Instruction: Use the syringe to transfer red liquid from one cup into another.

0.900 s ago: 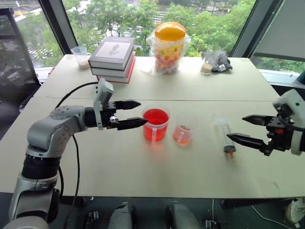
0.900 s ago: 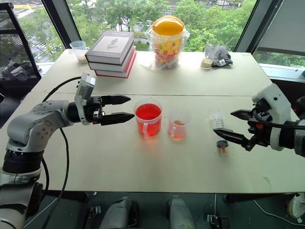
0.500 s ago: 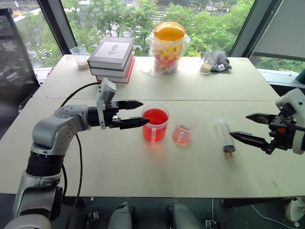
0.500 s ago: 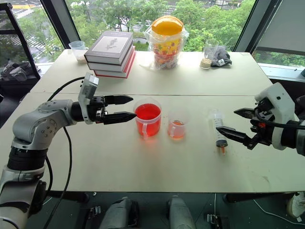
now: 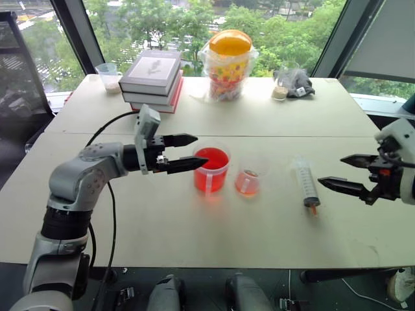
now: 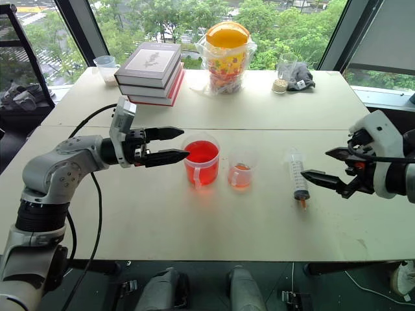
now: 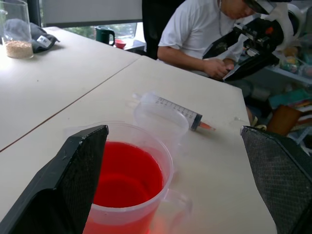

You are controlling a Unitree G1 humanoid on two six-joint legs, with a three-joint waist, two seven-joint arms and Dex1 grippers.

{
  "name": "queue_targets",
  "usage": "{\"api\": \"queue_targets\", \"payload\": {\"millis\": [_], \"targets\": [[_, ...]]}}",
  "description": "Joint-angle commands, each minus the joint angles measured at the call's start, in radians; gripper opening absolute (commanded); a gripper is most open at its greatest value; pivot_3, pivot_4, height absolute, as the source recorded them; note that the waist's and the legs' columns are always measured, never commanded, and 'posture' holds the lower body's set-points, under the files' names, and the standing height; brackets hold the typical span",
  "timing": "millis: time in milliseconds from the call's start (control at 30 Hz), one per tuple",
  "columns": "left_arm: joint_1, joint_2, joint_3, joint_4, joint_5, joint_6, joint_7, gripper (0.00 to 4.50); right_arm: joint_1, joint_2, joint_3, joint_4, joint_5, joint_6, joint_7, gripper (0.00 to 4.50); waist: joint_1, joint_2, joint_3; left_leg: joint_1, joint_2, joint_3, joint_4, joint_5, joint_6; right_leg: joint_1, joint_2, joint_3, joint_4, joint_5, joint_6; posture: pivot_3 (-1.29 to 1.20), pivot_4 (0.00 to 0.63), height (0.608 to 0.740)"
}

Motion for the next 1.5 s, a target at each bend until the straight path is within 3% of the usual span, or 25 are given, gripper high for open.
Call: {"api": "queue_targets", "payload": {"millis": [33,100,233,467,800,1133,1200,1333,1500], "targets": [[-0.002,-0.020,-0.007,-0.019,0.006,-0.039,-0.010,4.50,-0.106,-0.080,0.104,0.108,-0.034,0.026,-0.005,4.45,-0.002,0.000,0.000,0.000,0.000,0.000,0.000,0.000,0.000,0.000,0.000,0.000,0.000,0.000,0.000,0.00,0.150,0.740],[-0.012,-0.028,-0.013,-0.005,0.012,-0.049,-0.014,4.50,-0.195,-0.090,0.199,0.178,-0.045,0.046,-0.003,4.45,-0.002,0.000,0.000,0.000,0.000,0.001,0.000,0.000,0.000,-0.001,0.000,0.001,0.000,0.000,0.000,0.00,0.150,0.740],[-0.033,-0.045,-0.024,0.030,0.035,-0.082,-0.029,4.50,-0.488,0.016,0.418,0.376,-0.079,0.175,-0.029,4.45,-0.010,0.000,0.000,0.000,0.000,0.003,0.000,0.000,0.000,-0.003,0.000,0.004,0.000,0.000,-0.001,0.00,0.150,0.740],[-0.032,-0.071,-0.035,0.033,0.049,-0.108,-0.036,4.50,-0.755,0.177,0.684,0.655,-0.234,0.270,-0.071,4.45,0.000,0.000,0.000,-0.005,0.000,0.006,-0.001,0.000,0.001,-0.009,0.001,0.006,0.001,0.001,0.000,0.00,0.150,0.740],[0.007,-0.071,-0.023,0.001,0.061,-0.131,-0.024,4.50,-0.902,0.320,0.955,1.001,-0.457,0.083,0.070,4.45,-0.003,0.000,0.000,-0.006,0.000,0.008,-0.001,-0.001,0.002,-0.010,0.000,0.006,0.001,0.003,0.003,0.00,0.150,0.740],[0.040,-0.056,0.005,-0.045,0.039,-0.122,-0.007,4.50,-0.983,0.446,1.055,1.246,-0.642,-0.070,0.218,4.45,-0.004,0.000,0.000,-0.006,0.000,0.009,0.000,-0.001,0.001,-0.009,0.001,0.006,0.002,0.003,0.004,0.00,0.150,0.740],[0.044,-0.055,0.007,-0.048,0.039,-0.121,-0.002,4.50,-0.985,0.455,1.071,1.255,-0.673,-0.083,0.254,3.65,-0.004,0.000,0.000,-0.006,0.000,0.009,0.000,-0.001,0.001,-0.009,0.001,0.005,0.002,0.003,0.004,0.00,0.150,0.740],[0.042,-0.051,0.009,-0.047,0.043,-0.121,-0.001,4.50,-0.974,0.463,1.087,1.229,-0.714,-0.070,0.307,1.55,-0.004,0.000,0.000,-0.005,0.000,0.009,0.000,-0.001,0.001,-0.009,0.001,0.005,0.003,0.003,0.004,0.00,0.150,0.740],[0.019,-0.026,0.017,-0.010,0.057,-0.137,-0.022,4.50,-0.946,0.445,1.076,1.116,-0.729,0.004,0.331,1.40,-0.005,0.001,0.000,-0.004,0.000,0.009,0.000,-0.001,0.001,-0.009,0.001,0.005,0.004,0.003,0.004,0.00,0.150,0.740]]}}
